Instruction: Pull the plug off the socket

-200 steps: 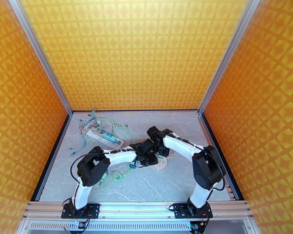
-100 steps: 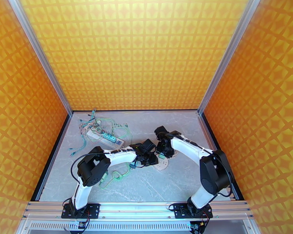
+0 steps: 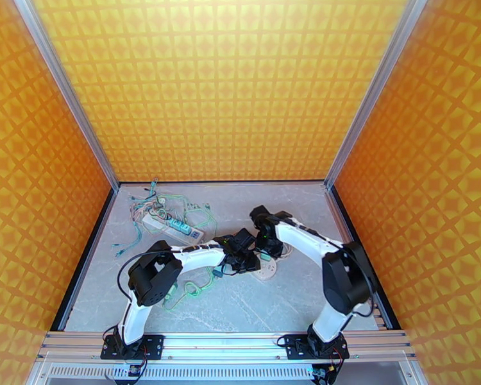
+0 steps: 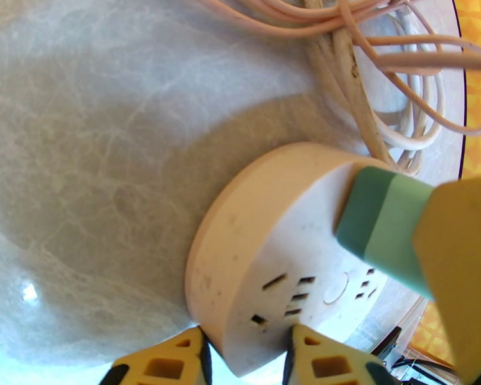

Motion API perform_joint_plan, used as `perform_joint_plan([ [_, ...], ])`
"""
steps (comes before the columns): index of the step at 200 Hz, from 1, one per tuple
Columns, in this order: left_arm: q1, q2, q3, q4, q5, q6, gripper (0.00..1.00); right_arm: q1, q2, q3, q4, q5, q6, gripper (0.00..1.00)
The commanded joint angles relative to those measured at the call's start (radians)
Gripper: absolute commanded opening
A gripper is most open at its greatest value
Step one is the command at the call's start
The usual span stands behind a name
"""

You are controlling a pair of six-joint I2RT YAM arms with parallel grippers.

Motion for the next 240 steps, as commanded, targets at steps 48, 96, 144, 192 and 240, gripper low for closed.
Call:
perform_joint_plan([
  [48, -0.057, 0.23, -0.079, -0.185, -0.016, 0.064, 0.31, 0.082, 0.003, 0.048, 0.166, -0.193, 0.009, 0.33],
  [96, -0.055, 0.234, -0.088, -0.186, -0.016, 0.065, 0.3, -0.015, -0.124, -0.068, 0.247, -0.26, 0.043, 0.32],
  [144, -0.055, 0.238, -0.09, -0.181, -0.016, 0.067, 0.3, -0.076, -0.211, -0.165, 0.311, -0.335, 0.079, 0.32],
  [192, -0.058, 0.241, -0.085, -0.181, -0.016, 0.074, 0.3, -0.072, -0.184, -0.148, 0.268, -0.308, 0.064, 0.32],
  [240, -0.074, 0.28, -0.043, -0.214, -0.016, 0.102, 0.3, 0.013, -0.037, 0.016, 0.121, -0.243, 0.006, 0.31],
])
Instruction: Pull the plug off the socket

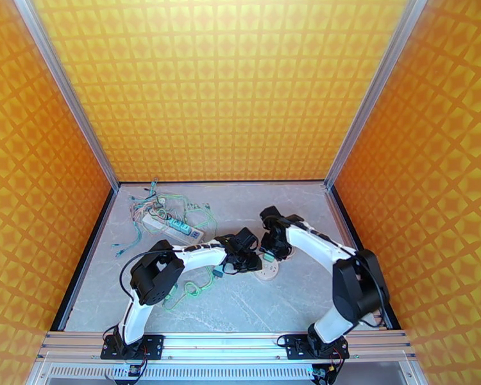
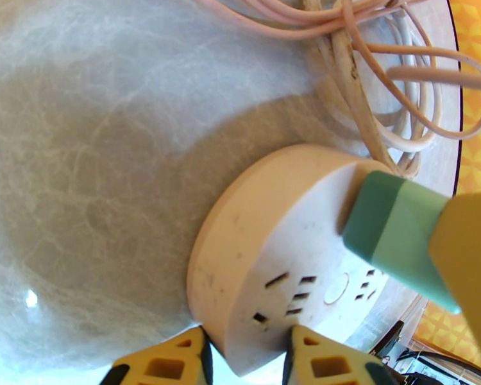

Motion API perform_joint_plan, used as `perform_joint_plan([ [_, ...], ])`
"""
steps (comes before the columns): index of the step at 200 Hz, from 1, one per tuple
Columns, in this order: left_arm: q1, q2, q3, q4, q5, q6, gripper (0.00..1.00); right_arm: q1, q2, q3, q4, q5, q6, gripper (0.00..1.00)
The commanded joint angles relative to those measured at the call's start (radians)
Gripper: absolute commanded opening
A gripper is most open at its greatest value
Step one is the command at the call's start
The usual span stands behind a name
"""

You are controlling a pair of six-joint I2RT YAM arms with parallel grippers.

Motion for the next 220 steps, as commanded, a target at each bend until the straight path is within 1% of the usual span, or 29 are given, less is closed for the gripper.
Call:
perform_joint_plan([
  [1, -0.076, 0.252, -0.082, -0.201, -0.037, 0.06, 0.3, 0.092, 0.049, 0.112, 0.056, -0.155, -0.001, 0.31],
  [12, -0.079, 0.262, -0.078, -0.207, -0.037, 0.065, 0.29, 0.115, 0.078, 0.147, 0.037, -0.145, -0.004, 0.29],
  [51, -0.088, 0.274, -0.076, -0.211, -0.051, 0.073, 0.29, 0.165, 0.186, 0.276, -0.031, -0.151, -0.031, 0.29],
  [83, -0.088, 0.278, -0.076, -0.212, -0.051, 0.075, 0.28, 0.163, 0.193, 0.332, -0.065, -0.134, -0.057, 0.29],
  [97, -0.088, 0.277, -0.08, -0.211, -0.051, 0.073, 0.28, 0.153, 0.176, 0.33, -0.075, -0.13, -0.069, 0.29],
  [120, -0.085, 0.277, -0.089, -0.209, -0.051, 0.072, 0.27, 0.112, 0.099, 0.24, -0.027, -0.14, -0.053, 0.29],
  [150, -0.083, 0.28, -0.093, -0.205, -0.048, 0.07, 0.26, 0.042, -0.029, 0.075, 0.085, -0.189, -0.016, 0.29],
  [177, -0.083, 0.282, -0.094, -0.203, -0.045, 0.07, 0.25, -0.009, -0.115, -0.022, 0.145, -0.221, 0.008, 0.29],
  [200, -0.083, 0.284, -0.094, -0.199, -0.041, 0.069, 0.25, -0.037, -0.158, -0.073, 0.188, -0.258, 0.03, 0.29],
  [220, -0.083, 0.285, -0.095, -0.195, -0.039, 0.067, 0.25, -0.048, -0.166, -0.104, 0.229, -0.295, 0.054, 0.29],
])
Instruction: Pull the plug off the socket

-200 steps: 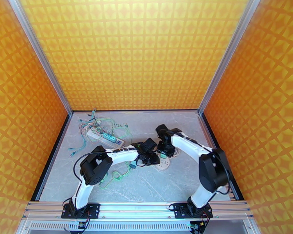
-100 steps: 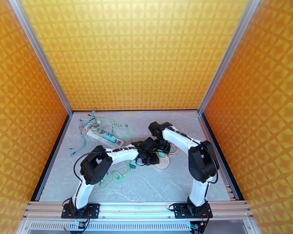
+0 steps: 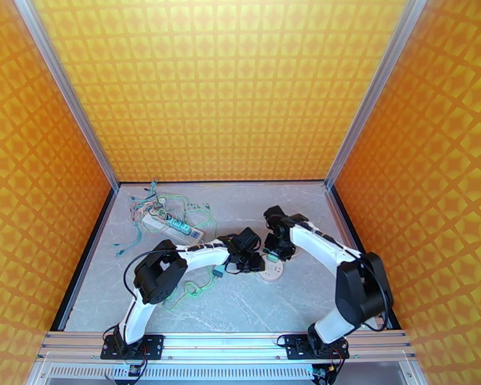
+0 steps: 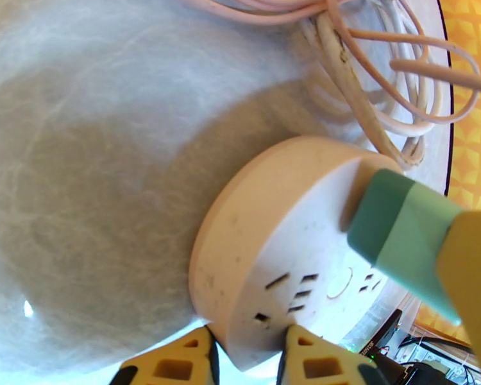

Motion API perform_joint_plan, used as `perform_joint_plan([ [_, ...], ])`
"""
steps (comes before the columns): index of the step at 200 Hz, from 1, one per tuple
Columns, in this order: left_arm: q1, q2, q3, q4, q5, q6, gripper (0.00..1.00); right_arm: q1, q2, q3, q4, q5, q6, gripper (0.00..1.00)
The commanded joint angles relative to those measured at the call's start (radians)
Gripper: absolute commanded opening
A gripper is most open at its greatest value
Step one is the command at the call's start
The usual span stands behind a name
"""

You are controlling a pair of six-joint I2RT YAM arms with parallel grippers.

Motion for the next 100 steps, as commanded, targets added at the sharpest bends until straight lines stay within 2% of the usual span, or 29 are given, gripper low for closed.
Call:
perform_joint_plan([
  [1, -0.076, 0.254, -0.122, -0.22, -0.086, 0.033, 0.25, 0.018, -0.056, -0.002, 0.192, -0.252, 0.069, 0.29],
  [22, -0.077, 0.251, -0.124, -0.217, -0.086, 0.033, 0.23, 0.018, -0.044, 0.015, 0.173, -0.241, 0.06, 0.29],
  [55, -0.084, 0.258, -0.11, -0.225, -0.086, 0.046, 0.23, 0.03, 0.043, 0.131, 0.007, -0.177, -0.005, 0.29],
  [100, -0.104, 0.28, -0.059, -0.278, -0.11, 0.076, 0.2, 0.13, 0.17, 0.239, -0.05, -0.137, -0.034, 0.29],
])
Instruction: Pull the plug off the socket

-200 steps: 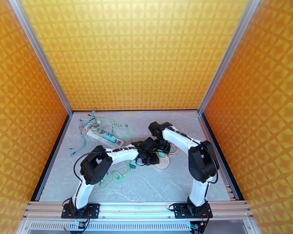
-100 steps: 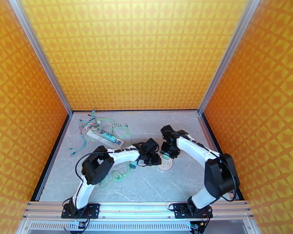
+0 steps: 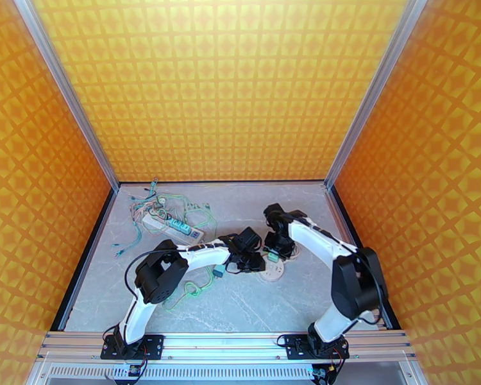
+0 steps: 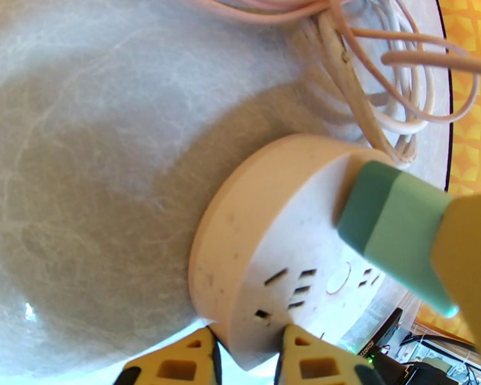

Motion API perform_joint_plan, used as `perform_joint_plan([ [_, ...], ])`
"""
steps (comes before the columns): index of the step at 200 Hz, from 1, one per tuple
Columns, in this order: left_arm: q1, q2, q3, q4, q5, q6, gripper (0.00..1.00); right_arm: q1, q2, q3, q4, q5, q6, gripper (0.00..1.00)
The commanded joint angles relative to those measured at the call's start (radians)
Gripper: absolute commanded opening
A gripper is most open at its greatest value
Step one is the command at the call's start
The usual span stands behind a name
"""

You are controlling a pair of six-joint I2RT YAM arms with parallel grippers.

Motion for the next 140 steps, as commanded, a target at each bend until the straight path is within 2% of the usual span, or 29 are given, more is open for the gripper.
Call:
perform_joint_plan([
  [1, -0.101, 0.266, -0.095, -0.238, -0.106, 0.062, 0.2, 0.105, 0.052, 0.101, 0.076, -0.165, -0.01, 0.29],
  [35, -0.102, 0.27, -0.088, -0.245, -0.108, 0.066, 0.2, 0.15, 0.131, 0.169, 0.045, -0.164, -0.031, 0.29],
  [70, -0.102, 0.271, -0.092, -0.243, -0.109, 0.063, 0.2, 0.143, 0.116, 0.188, 0.033, -0.164, -0.051, 0.28],
  [108, -0.101, 0.268, -0.101, -0.245, -0.108, 0.065, 0.2, 0.054, 0.02, 0.112, 0.066, -0.202, -0.078, 0.27],
  [140, -0.099, 0.269, -0.113, -0.24, -0.107, 0.063, 0.19, -0.03, -0.028, 0.072, 0.062, -0.294, -0.117, 0.27],
])
